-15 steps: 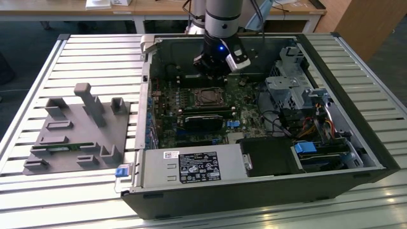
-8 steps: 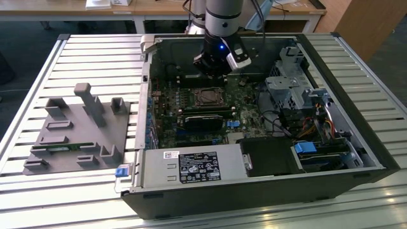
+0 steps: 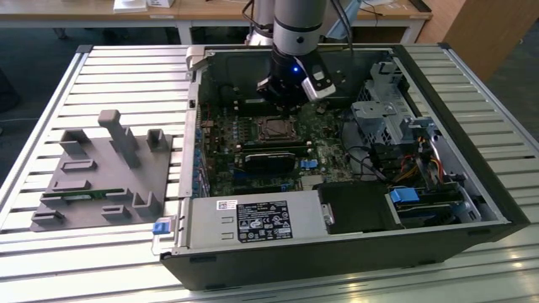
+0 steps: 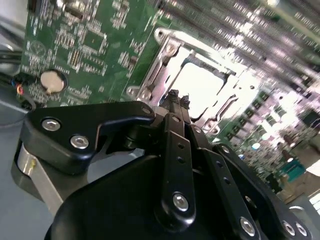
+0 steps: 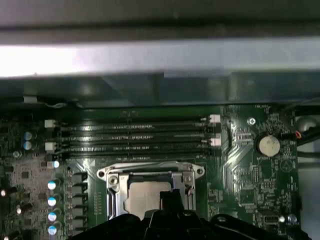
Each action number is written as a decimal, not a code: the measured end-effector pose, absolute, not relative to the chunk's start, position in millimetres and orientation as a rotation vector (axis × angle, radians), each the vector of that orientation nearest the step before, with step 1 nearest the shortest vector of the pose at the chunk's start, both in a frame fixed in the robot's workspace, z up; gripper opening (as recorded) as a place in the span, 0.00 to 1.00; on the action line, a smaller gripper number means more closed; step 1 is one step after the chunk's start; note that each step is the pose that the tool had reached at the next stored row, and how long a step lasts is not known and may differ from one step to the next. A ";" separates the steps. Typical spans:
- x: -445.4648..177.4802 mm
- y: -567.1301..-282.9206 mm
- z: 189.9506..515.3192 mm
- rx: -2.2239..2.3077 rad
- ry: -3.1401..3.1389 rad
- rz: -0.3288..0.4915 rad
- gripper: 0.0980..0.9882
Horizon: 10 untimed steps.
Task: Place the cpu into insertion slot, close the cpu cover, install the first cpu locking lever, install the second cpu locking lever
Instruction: 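Install the second cpu locking lever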
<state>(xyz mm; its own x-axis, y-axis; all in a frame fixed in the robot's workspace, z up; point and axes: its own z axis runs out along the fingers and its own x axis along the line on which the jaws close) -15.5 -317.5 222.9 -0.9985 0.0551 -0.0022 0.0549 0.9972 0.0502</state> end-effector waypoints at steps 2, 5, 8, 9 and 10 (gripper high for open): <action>-15.4 -322.6 222.8 0.086 3.136 0.079 0.01; -15.4 -328.4 222.8 0.086 3.136 0.079 0.01; -15.5 -329.4 223.6 0.087 3.136 0.078 0.01; -15.5 -329.5 224.5 0.087 3.136 0.079 0.01; -15.5 -329.5 225.8 0.086 3.136 0.079 0.01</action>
